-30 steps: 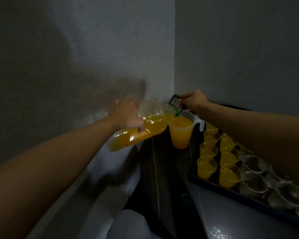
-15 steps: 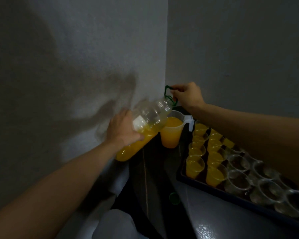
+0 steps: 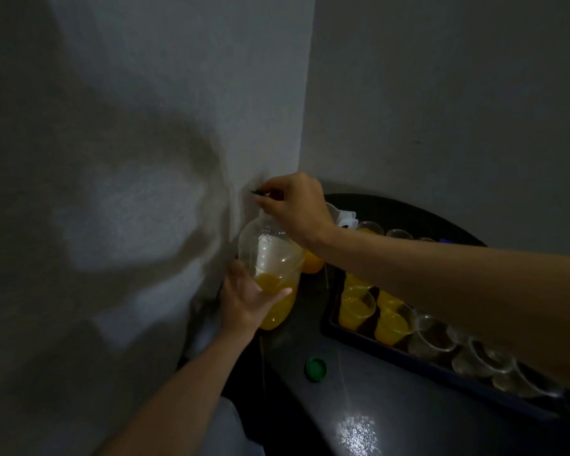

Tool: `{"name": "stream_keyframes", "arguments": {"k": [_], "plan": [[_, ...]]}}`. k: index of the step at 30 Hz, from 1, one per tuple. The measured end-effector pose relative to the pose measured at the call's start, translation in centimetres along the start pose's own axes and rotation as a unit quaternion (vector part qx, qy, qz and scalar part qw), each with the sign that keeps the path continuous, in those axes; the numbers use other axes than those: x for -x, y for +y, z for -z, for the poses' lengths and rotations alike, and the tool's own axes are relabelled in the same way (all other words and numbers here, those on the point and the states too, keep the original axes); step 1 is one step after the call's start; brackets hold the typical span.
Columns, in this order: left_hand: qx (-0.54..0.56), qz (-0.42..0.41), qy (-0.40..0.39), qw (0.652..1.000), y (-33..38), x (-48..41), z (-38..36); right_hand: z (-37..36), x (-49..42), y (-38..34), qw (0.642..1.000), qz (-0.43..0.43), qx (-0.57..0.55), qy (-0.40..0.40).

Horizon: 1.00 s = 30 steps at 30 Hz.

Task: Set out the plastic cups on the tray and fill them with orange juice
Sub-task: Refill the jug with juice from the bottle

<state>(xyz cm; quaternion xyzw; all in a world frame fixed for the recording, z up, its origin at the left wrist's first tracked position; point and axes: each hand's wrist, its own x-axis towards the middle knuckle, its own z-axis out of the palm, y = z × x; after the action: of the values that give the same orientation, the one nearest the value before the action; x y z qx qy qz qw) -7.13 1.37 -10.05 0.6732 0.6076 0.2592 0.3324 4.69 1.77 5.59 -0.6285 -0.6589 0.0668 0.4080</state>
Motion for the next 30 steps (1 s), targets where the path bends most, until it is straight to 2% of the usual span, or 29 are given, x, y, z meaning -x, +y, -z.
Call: {"name": "stream_keyframes", "arguments": {"k": [4,9,13,16,18,20,23,27,30], "plan": [[0.056,0.013,0.03,0.998,-0.7,0.4,-1.2,-1.0,1.0,0.1,0.998,0.051,0.022,-0.016],[0.075,0.0,0.047,0.996,-0.7,1.2,-1.8,-1.7,3.0,0.2,0.994,0.089,0.041,-0.048],[0.079,0.003,0.03,0.996,-0.9,1.0,-1.8,-2.2,4.1,0.5,0.991,0.116,0.065,-0.019],[0.028,0.029,-0.024,0.999,-1.3,0.7,-2.0,-2.7,4.8,1.0,0.991,0.101,0.08,0.02],[0.007,0.046,-0.03,0.998,-1.7,0.8,-2.0,-2.9,5.7,1.0,0.99,0.104,0.093,0.03],[0.062,0.047,-0.021,0.997,-1.5,2.0,-1.0,-3.0,6.9,1.0,0.987,0.103,0.115,0.046],[0.108,0.003,0.016,0.994,-1.9,3.2,0.4,-3.0,9.4,1.4,0.987,0.086,0.12,0.068],[0.057,-0.06,0.007,0.997,-2.8,3.2,1.5,-4.0,14.0,3.6,0.99,0.036,0.119,0.061],[0.043,-0.077,-0.005,0.996,-3.2,3.5,1.9,-5.7,18.3,6.0,0.99,-0.027,0.14,0.018]]}}
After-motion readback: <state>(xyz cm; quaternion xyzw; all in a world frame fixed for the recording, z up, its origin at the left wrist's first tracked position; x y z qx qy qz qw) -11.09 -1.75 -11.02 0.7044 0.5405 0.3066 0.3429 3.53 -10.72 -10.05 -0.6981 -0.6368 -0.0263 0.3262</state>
